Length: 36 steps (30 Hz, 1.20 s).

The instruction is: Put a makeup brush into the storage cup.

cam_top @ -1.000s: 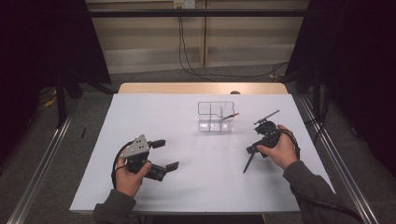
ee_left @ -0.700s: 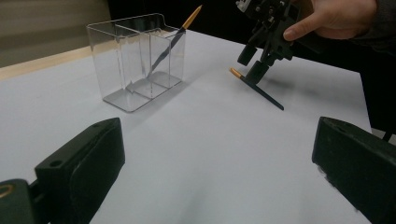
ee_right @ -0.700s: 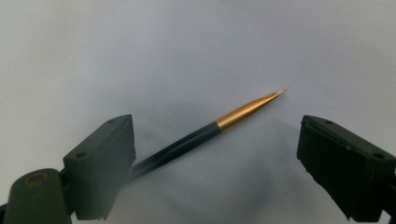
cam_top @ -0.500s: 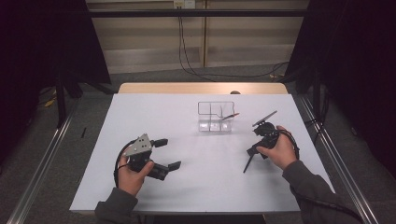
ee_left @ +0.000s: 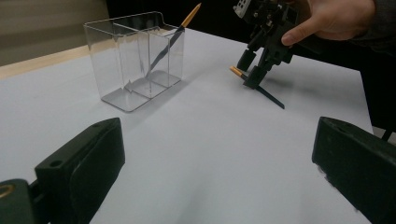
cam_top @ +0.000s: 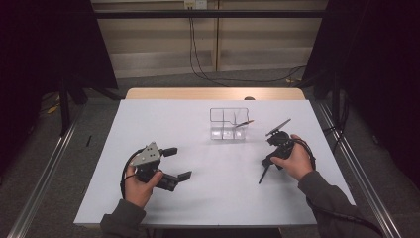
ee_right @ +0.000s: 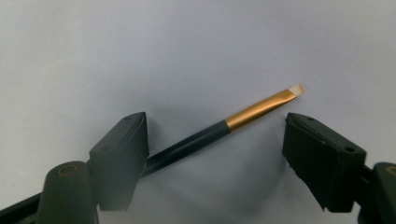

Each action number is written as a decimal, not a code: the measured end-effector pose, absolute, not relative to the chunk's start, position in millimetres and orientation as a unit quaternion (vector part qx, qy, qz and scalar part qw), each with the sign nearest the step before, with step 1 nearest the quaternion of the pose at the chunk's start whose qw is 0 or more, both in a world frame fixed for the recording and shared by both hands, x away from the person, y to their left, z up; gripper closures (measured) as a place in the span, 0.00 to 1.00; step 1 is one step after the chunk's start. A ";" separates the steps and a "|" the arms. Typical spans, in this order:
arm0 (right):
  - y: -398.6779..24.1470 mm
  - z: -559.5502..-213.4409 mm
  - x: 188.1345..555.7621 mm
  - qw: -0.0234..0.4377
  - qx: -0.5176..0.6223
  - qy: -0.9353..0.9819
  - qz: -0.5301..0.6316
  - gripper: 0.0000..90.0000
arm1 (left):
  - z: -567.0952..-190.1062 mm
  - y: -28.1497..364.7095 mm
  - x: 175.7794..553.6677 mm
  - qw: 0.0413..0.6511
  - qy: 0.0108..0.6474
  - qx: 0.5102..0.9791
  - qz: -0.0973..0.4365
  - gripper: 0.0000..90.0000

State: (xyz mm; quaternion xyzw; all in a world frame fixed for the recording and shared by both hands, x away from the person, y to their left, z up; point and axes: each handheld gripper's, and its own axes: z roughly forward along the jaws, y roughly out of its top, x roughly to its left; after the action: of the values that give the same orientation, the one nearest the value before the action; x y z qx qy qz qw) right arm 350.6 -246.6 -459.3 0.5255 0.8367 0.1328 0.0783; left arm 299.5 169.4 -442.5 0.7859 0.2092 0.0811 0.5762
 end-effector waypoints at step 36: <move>-238.9 -451.1 352.6 0.056 0.468 0.873 0.128 0.79 | -442.8 176.2 295.2 0.574 0.215 0.785 0.086 0.03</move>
State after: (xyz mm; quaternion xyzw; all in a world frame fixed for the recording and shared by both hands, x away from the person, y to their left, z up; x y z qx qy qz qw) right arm 352.6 -238.9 -451.1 0.4682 0.8725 0.1282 0.0556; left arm 295.2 176.2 -442.8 0.7852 0.2148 0.0862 0.5743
